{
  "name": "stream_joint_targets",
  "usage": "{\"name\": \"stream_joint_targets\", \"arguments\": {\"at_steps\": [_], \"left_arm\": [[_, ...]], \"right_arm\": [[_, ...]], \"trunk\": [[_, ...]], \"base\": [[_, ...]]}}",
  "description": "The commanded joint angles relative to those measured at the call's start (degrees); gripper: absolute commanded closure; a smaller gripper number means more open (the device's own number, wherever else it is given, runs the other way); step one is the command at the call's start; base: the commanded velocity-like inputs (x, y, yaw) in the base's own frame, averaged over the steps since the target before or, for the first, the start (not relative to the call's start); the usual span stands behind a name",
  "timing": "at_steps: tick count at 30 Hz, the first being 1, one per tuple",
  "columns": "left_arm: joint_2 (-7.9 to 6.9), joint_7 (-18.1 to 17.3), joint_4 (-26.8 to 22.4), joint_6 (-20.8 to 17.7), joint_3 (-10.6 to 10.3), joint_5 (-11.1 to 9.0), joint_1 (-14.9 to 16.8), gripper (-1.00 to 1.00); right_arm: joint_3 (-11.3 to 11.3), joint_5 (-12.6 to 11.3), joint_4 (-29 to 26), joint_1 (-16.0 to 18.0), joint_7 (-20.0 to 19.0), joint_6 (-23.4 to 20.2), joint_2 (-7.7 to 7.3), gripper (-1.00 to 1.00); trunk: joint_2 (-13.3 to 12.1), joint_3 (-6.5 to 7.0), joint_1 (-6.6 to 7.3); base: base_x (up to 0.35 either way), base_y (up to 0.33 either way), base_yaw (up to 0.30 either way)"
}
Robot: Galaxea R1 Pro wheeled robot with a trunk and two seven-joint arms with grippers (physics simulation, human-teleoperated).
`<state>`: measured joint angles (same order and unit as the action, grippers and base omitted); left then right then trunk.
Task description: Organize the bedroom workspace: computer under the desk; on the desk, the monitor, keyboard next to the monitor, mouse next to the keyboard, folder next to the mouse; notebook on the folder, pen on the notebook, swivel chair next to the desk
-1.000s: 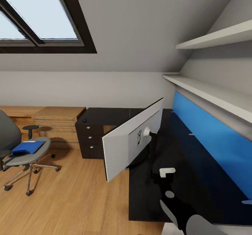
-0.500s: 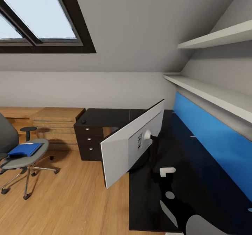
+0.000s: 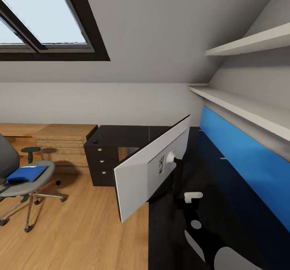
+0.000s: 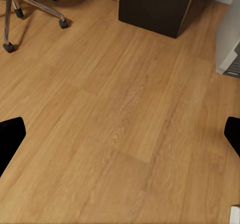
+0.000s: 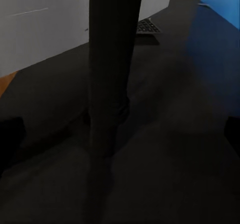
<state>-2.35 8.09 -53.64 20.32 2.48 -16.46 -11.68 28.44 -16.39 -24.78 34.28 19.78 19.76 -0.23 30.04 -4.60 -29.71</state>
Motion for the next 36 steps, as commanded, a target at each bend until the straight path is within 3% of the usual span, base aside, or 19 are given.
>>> {"name": "stream_joint_targets", "arguments": {"at_steps": [1,36], "left_arm": [[-0.03,0.2,-0.1,0.1,-0.1,-0.3,0.0,-1.00],[0.01,0.2,-0.1,0.1,-0.1,-0.2,0.0,-1.00]], "right_arm": [[0.5,-0.5,0.1,0.1,0.3,0.4,-0.03,-1.00],[0.4,-0.5,0.1,0.1,0.3,2.3,-0.12,-1.00]], "trunk": [[0.1,-0.10,-0.03],[0.1,-0.10,-0.03]], "base": [[0.006,0.000,0.000],[0.065,-0.003,0.000]]}}
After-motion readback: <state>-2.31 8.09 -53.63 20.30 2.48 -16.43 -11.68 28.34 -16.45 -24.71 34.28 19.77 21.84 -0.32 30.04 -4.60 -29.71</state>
